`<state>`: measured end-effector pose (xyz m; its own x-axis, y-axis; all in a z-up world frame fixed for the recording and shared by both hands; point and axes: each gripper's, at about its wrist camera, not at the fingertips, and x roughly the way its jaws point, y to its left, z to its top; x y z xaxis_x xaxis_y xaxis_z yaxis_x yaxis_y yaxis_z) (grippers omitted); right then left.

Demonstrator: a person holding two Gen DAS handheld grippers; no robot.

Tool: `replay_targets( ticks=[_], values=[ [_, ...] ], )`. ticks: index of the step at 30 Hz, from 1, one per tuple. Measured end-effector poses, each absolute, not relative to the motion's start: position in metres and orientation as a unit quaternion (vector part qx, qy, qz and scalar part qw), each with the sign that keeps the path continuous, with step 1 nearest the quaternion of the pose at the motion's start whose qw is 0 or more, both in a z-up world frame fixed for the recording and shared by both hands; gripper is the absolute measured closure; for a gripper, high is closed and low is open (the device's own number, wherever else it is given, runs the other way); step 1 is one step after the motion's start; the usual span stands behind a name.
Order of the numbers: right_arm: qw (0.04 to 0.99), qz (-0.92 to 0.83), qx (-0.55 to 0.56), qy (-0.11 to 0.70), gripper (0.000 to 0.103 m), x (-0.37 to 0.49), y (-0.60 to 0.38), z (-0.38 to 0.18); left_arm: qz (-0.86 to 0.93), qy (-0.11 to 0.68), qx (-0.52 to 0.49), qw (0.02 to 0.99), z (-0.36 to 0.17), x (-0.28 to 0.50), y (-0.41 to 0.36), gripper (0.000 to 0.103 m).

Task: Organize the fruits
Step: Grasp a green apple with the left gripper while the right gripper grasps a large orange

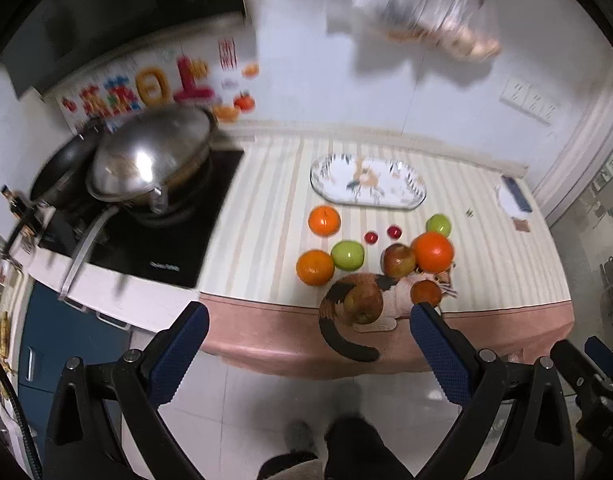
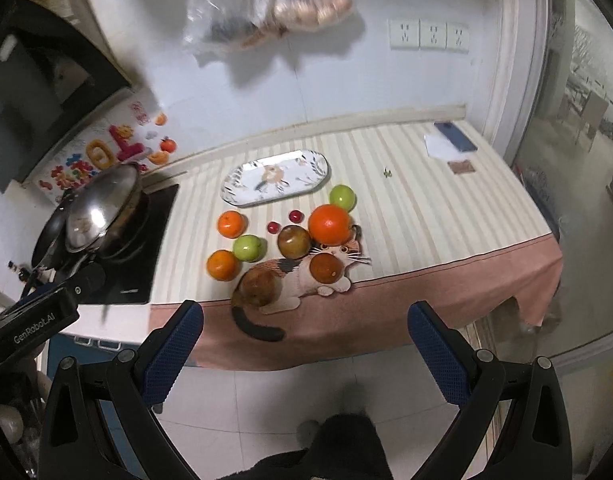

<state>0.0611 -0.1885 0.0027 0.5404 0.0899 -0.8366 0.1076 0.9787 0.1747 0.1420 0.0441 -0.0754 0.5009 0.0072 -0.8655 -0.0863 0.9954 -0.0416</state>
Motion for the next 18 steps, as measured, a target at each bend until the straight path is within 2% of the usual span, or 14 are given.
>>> replay_targets(
  ticks=[9,14,18],
  values=[
    [0.818,0.014,0.147,0.557,0.0,0.22,-0.231,-0.111,0.065,0.597,-0.067,0.797,-0.172,0.257,0.042,0.0],
    [0.756,0.016,0.197,0.624,0.001,0.304,-0.253,-0.196,0.055,0.657,-0.088,0.746,-0.227,0.318,0.027,0.001],
    [0.722,0.018,0.219,0.657,0.004,0.34,-0.257,-0.245,0.05,0.698,-0.1,0.707,-0.267,0.353,0.017,0.008]
  ],
)
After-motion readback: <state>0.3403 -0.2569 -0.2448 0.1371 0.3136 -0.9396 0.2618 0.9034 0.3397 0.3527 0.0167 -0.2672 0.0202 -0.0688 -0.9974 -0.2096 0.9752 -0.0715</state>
